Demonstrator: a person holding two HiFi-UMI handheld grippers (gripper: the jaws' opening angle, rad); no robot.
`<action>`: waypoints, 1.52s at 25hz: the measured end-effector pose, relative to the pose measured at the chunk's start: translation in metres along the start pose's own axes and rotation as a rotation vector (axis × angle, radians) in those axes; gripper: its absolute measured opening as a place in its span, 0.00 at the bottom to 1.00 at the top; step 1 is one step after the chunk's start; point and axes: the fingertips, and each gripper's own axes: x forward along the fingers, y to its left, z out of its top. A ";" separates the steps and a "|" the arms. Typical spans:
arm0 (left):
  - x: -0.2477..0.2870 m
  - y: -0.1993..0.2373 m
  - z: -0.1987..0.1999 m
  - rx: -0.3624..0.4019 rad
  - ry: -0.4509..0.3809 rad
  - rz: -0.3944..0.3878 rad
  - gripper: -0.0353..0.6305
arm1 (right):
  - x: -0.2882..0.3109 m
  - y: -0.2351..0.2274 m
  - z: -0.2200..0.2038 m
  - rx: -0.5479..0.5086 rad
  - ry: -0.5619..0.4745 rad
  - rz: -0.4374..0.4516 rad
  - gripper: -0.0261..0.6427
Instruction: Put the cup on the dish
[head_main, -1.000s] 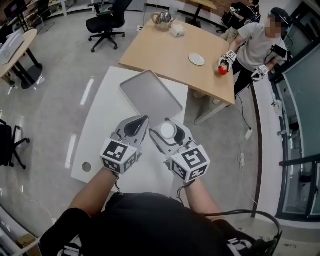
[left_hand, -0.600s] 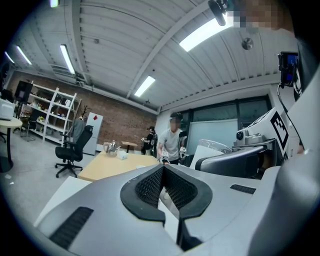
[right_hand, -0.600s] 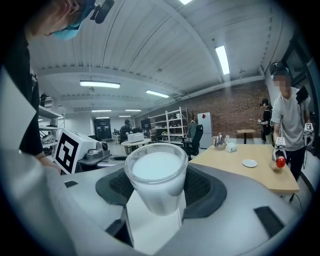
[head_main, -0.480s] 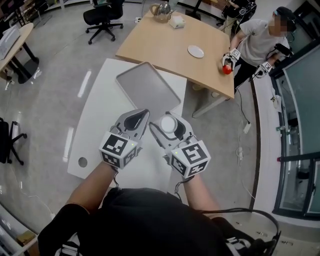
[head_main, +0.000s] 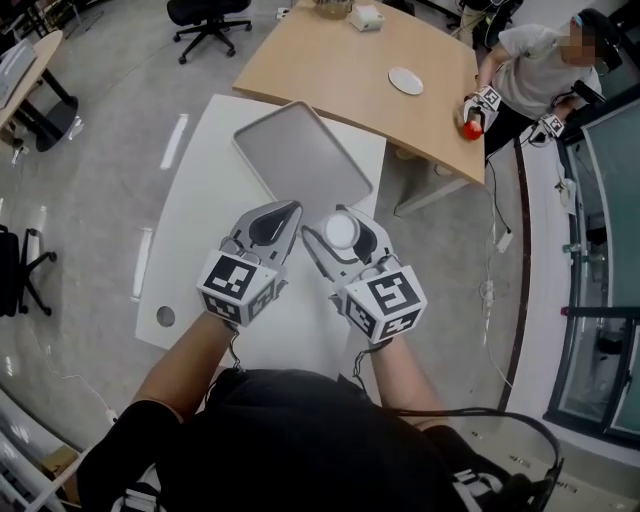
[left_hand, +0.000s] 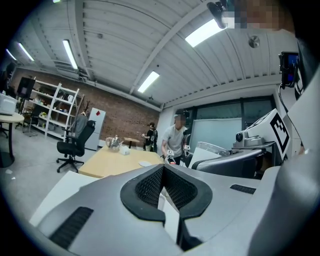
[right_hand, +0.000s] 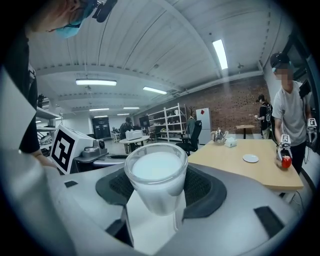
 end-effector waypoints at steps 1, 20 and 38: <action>0.004 0.004 -0.003 0.003 0.003 0.006 0.06 | 0.004 -0.003 -0.002 0.001 0.002 0.002 0.44; 0.113 0.100 -0.083 -0.015 0.063 0.088 0.06 | 0.121 -0.102 -0.068 0.034 0.051 -0.010 0.44; 0.200 0.188 -0.150 0.002 0.131 0.169 0.06 | 0.206 -0.182 -0.137 0.000 0.104 -0.048 0.44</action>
